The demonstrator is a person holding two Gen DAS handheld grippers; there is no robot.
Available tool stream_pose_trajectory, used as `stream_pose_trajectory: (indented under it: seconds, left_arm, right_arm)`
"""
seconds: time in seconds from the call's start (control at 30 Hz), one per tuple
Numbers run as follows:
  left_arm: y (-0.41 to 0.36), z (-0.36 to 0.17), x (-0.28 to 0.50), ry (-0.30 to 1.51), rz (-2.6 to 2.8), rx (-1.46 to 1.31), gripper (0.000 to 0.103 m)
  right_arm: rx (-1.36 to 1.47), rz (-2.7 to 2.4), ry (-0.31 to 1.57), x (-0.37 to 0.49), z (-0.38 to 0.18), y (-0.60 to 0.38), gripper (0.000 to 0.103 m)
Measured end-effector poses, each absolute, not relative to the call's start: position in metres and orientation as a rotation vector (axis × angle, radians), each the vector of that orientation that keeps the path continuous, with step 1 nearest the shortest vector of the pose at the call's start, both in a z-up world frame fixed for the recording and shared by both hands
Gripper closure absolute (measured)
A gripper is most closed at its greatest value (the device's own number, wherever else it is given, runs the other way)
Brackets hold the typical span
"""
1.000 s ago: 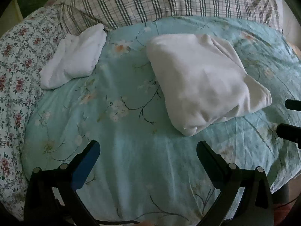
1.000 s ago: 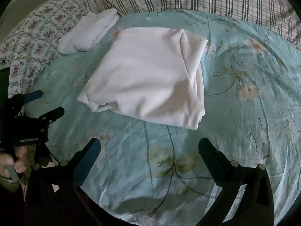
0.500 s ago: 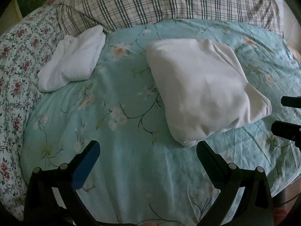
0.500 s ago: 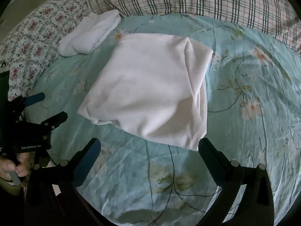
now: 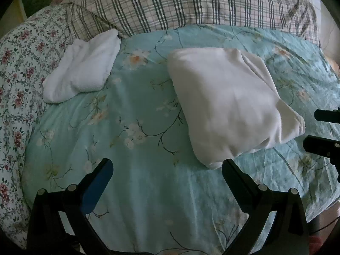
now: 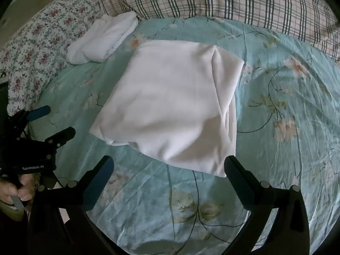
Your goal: Fold large clothes
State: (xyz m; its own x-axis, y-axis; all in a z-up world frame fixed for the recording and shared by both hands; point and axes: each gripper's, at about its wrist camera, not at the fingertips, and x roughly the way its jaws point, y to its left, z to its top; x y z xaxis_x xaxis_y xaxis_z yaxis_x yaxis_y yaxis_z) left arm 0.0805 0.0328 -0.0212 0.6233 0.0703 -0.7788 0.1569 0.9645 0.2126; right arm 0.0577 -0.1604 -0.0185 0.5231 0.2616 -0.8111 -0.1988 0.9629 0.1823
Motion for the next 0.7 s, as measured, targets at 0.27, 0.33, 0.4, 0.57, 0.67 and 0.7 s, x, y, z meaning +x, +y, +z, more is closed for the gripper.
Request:
stream_pose_trajectory:
  seconds: [0.27, 0.33, 0.4, 0.57, 0.67, 0.7]
  left_arm:
    - [0.0322, -0.0196, 0.0809, 0.899, -0.059, 0.261, 0.001]
    - [0.0322, -0.0183, 0.0809, 0.897, -0.063, 0.257, 0.001]
    - [0.0313, -0.0175, 0.0800, 0.894, -0.062, 0.255, 0.001]
    - [0.0306, -0.0157, 0.0794, 0.888, -0.066, 0.252, 0.001]
    - [0.0300, -0.0155, 0.0797, 0.889, -0.069, 0.251, 0.001]
    - [0.0299, -0.0151, 0.0797, 0.888, -0.072, 0.249, 0.001]
  right_arm:
    - [0.073, 0.273, 0.986, 0.0612, -0.0186, -0.1610, 0.000]
    - [0.073, 0.269, 0.987, 0.0615, -0.0190, -0.1627, 0.000]
    - [0.076, 0.270, 0.984, 0.0614, -0.0182, -0.1633, 0.000]
    - [0.073, 0.275, 0.980, 0.0611, -0.0168, -0.1654, 0.000]
    - [0.073, 0.276, 0.979, 0.0606, -0.0162, -0.1657, 0.000]
    - [0.072, 0.276, 0.979, 0.0605, -0.0160, -0.1657, 0.000]
